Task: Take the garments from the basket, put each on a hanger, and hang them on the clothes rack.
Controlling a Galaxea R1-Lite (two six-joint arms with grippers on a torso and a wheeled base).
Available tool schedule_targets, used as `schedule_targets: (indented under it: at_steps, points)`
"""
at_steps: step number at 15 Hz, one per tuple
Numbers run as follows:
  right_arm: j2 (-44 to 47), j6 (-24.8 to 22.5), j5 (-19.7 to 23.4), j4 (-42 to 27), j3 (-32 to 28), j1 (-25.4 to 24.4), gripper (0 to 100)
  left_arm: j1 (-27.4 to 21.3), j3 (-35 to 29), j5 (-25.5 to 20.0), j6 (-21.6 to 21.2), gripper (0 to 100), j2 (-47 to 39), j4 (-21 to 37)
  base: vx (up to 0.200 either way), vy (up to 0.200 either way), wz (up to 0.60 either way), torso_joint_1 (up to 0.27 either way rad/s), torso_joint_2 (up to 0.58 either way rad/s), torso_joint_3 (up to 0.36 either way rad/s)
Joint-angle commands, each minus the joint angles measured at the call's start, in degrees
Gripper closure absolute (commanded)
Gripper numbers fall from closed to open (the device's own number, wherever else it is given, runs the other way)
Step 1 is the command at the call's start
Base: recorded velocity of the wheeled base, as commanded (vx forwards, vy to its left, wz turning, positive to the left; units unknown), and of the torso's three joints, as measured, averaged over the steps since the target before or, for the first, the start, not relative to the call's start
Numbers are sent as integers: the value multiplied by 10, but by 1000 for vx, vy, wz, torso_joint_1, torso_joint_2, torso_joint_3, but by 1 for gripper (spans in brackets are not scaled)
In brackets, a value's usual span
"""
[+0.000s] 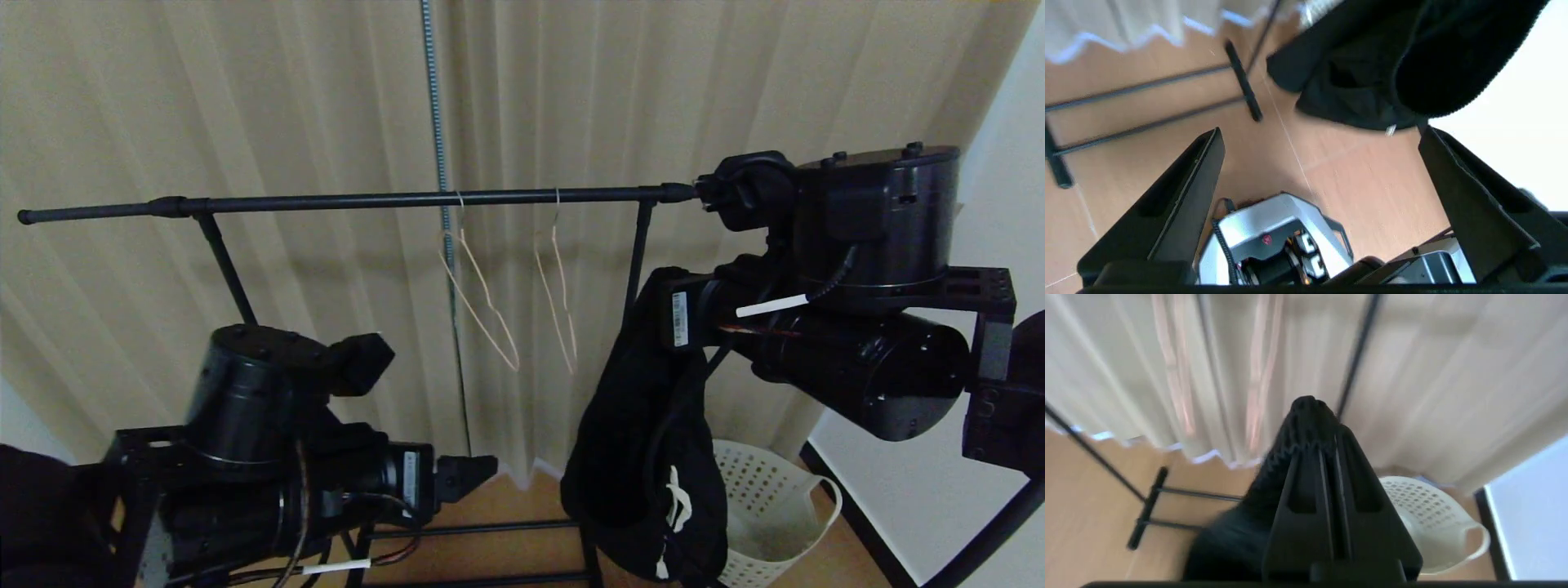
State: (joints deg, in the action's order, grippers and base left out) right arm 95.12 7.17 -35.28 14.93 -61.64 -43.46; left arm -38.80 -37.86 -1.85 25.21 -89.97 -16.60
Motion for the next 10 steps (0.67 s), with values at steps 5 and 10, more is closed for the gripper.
schedule_targets:
  at_steps: [5,10]
  points:
    - [9,2,-1,0,-2,-11,100,-72,-96,-1,30,0,-201,-70,0,0,0,0,0,0]
    - [2,6,-1,0,-1,-19,100,-67,-99,8,35,0,-236,-77,0,0,0,0,0,0]
